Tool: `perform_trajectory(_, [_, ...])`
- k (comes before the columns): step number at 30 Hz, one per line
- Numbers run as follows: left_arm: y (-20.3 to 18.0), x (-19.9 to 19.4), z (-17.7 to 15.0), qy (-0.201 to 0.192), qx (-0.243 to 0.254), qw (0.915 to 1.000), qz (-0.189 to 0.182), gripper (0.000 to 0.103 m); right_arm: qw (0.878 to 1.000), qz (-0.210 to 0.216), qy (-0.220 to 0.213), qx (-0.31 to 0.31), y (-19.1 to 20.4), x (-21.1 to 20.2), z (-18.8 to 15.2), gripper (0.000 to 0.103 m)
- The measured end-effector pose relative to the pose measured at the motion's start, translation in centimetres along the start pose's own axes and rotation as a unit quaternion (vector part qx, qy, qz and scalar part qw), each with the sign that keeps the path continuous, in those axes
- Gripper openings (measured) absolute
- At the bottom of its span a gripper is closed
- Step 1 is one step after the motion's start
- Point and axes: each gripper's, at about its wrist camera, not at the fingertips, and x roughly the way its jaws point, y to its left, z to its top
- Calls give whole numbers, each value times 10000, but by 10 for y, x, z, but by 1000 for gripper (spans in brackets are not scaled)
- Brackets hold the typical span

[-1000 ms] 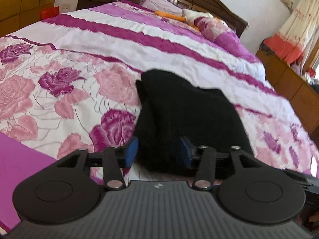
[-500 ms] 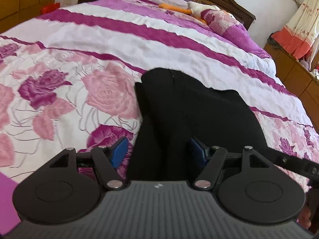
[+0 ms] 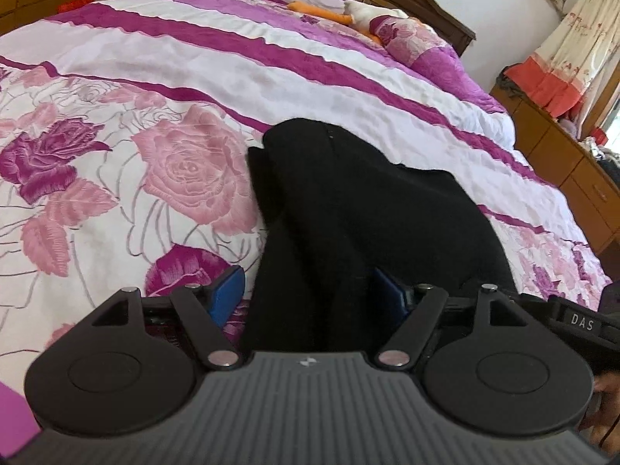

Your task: Fold small clothes

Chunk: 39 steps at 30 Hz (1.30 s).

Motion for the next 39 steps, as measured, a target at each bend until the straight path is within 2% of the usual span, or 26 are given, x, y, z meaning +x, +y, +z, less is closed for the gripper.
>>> perform_trajectory(3, [1, 4, 0, 29, -96, 9998, -166, 77, 9999, 39, 89, 32, 1, 1, 4, 76])
perform_trajectory(5, [2, 6, 2, 79, -196, 9993, -300, 73, 9999, 102, 64, -7, 2, 2, 5, 77])
perform_trajectory(6, [3, 8, 3, 116, -312, 9985, -437, 61, 9999, 160, 41, -35, 2, 3, 5, 77])
perform_trajectory(7, [4, 10, 4, 174, -466, 9969, -610, 49, 9997, 248, 29, -70, 3, 5, 5, 73])
perform_trajectory(9, [5, 12, 6, 234, -695, 9945, -750, 39, 9997, 261, 42, 2, 2, 11, 9, 63])
perform_trajectory(10, [3, 10, 7, 213, -686, 9944, -773, 35, 9995, 288, 30, 100, 1, 10, 12, 54])
perform_trajectory(11, [0, 8, 8, 183, -674, 9943, -808, 34, 9993, 351, -2, 159, 1, 7, 14, 49])
perform_trajectory(14, [-13, -2, 10, 80, -624, 9937, -923, 33, 9994, 353, -40, -3, 8, -6, 18, 45])
perform_trajectory(20, [-43, -18, -3, 117, -788, 9892, -1233, 33, 9994, 161, -206, -219, 16, -51, 22, 43])
perform_trajectory(23, [-68, -27, -15, 56, -733, 9878, -1371, 33, 9993, 87, -210, -282, 13, -80, 25, 43])
perform_trajectory(28, [-107, -34, -42, 191, -557, 9864, -1537, 33, 9984, -182, -246, -485, 8, -128, 21, 43])
perform_trajectory(31, [-124, -34, -64, 329, -354, 9879, -1476, 33, 9984, -332, -185, -410, -4, -145, 12, 43])
perform_trajectory(36, [-132, -25, -85, 428, 211, 9954, -833, 34, 9976, -672, 50, -185, -28, -139, -14, 44])
perform_trajectory(39, [-128, -24, -89, 416, 281, 9961, -719, 35, 9963, -823, -31, -242, -34, -130, -29, 52])
